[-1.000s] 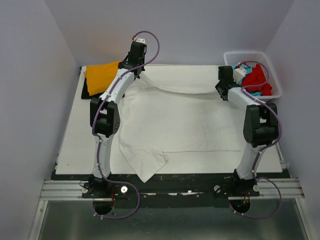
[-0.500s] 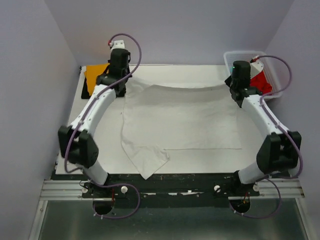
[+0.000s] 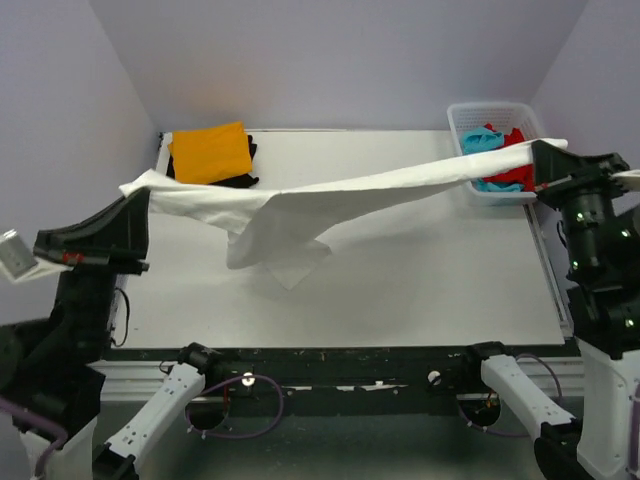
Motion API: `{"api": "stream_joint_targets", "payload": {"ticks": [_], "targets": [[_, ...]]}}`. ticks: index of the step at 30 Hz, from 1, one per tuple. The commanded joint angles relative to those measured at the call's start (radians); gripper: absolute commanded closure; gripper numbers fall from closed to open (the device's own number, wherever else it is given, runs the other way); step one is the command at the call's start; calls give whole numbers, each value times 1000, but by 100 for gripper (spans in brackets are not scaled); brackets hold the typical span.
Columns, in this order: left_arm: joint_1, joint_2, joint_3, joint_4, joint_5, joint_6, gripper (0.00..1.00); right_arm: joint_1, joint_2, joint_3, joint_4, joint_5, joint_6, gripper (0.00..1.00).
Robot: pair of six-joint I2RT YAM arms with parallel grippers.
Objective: Fold and stack the t-shirts
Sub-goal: Flatten out the tshirt
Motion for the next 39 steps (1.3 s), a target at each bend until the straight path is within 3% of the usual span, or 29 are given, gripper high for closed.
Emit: {"api": "stream_joint_targets", "payload": {"ticks": [1,7,11,18,24,28,31,35,39], "targets": [[-3,-72,78,-77,249,-24,100,-3,-56,168,-116,-88,-45,99],[23,-20,320,-154,266,-15,100,-3,-12,366,-179,-23,-59,99],[63,76,391,-198,253,-25,100,-3,49,360,-195,91,-58,99],[64,332,244,-164,-180,31,100,-4,215,132,-194,309,1,99],[80,707,60,47,-334,140,100,-4,420,-182,5,335,69,99],[119,1027,126,-25,-276,87,100,-5,647,-292,212,315,70,99],[137,1225,215,-95,-246,54,100,-5,813,-271,283,293,54,99],[145,1377,351,-179,-189,33,100,-5,960,-208,307,253,27,99],[145,1419,397,-174,-128,19,100,-5,990,-213,359,238,18,99]]}}
